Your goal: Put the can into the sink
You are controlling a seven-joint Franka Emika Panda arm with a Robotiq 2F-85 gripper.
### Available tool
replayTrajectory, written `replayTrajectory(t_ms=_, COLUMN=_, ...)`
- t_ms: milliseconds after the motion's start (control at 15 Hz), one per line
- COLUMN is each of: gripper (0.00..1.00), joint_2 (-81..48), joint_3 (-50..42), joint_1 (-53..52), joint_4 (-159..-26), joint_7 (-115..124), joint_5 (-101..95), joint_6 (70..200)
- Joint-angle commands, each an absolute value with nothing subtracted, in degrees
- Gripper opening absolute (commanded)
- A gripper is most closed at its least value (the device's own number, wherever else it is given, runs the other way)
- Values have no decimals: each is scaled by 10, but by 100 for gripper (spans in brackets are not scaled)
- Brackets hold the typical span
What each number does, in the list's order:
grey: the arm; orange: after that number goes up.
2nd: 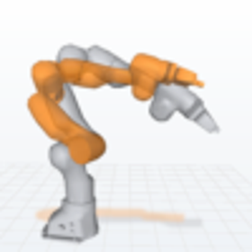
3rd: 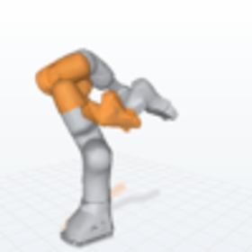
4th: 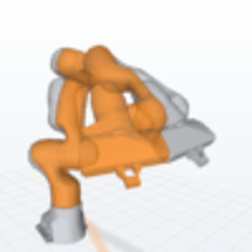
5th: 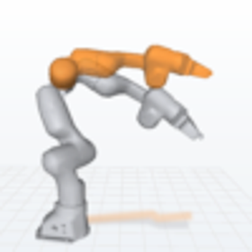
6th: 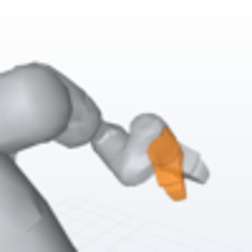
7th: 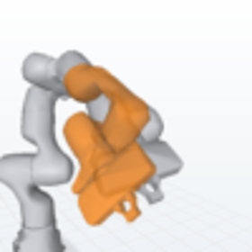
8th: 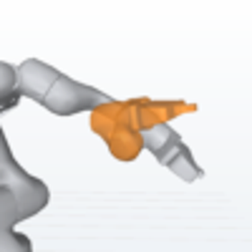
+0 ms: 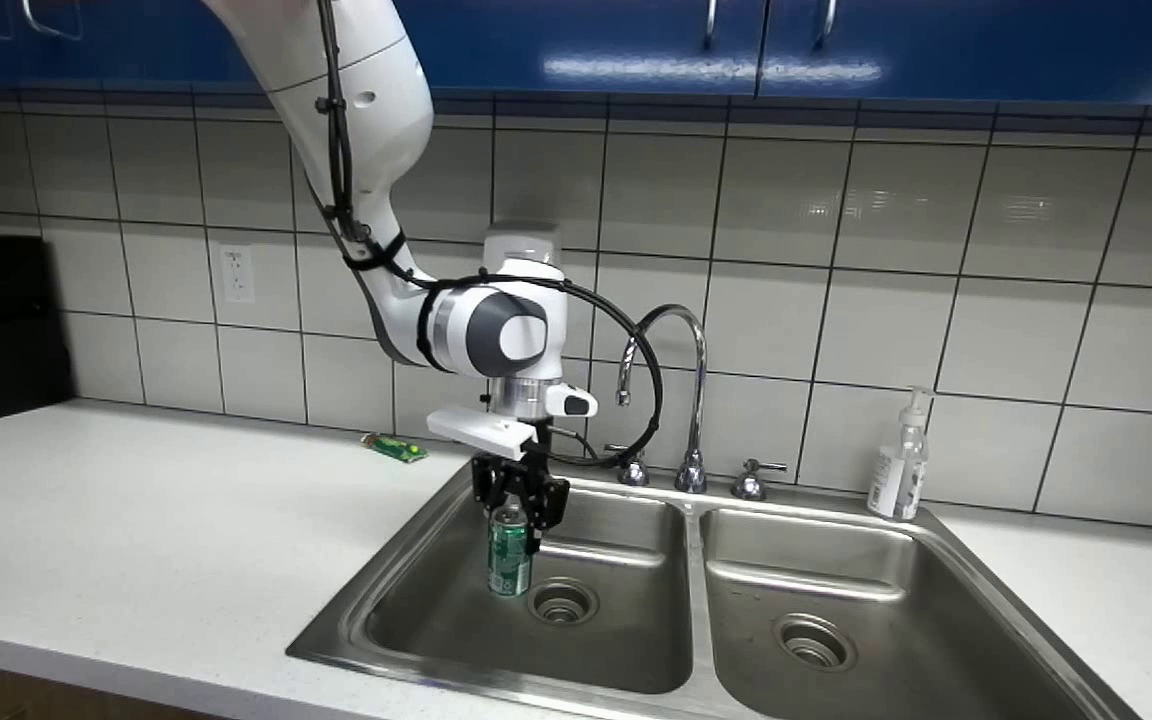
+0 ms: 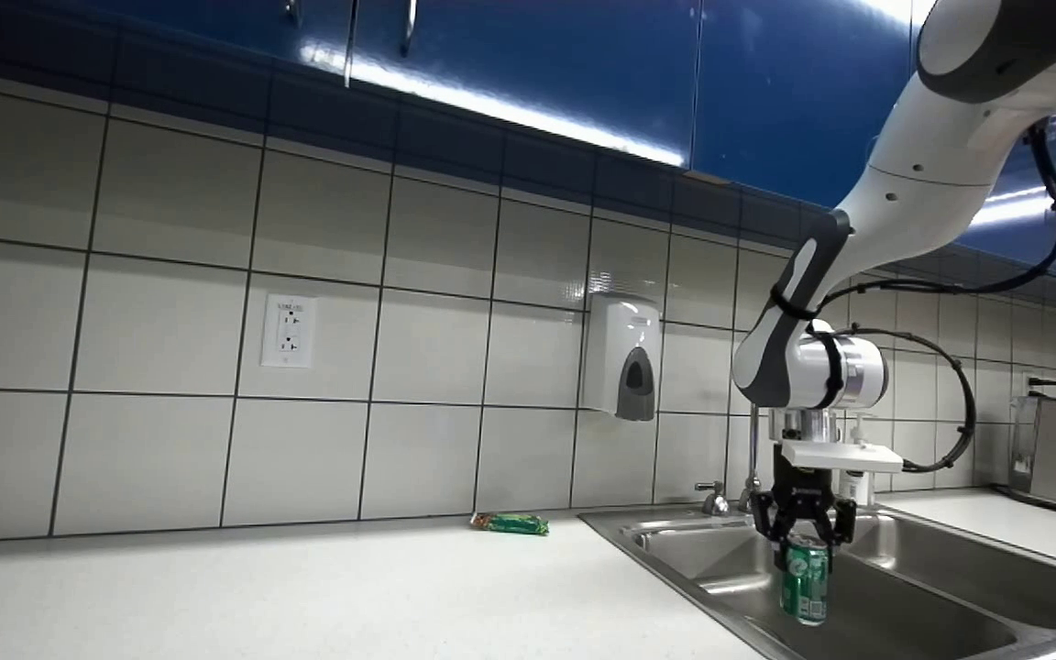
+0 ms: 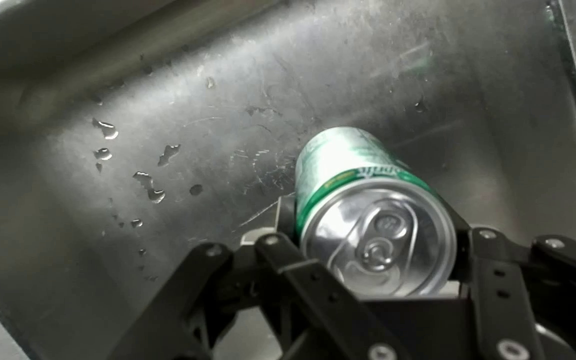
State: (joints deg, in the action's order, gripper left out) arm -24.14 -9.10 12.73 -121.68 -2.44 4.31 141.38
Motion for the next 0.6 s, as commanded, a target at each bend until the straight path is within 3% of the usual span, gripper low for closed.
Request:
replayTrajectory(t_ms=0, gripper=38, joint_2=-271, joint_3=-84, joint_1=145, joint_4=-1183, joint_7=-51, joint_5=51, joint_6=1390)
replayTrajectory(t_ms=533, gripper=38, joint_2=-332, joint_3=-75, joint_1=157, joint_4=-1161, joint_7=-74, joint_5=51, joint_6=1404)
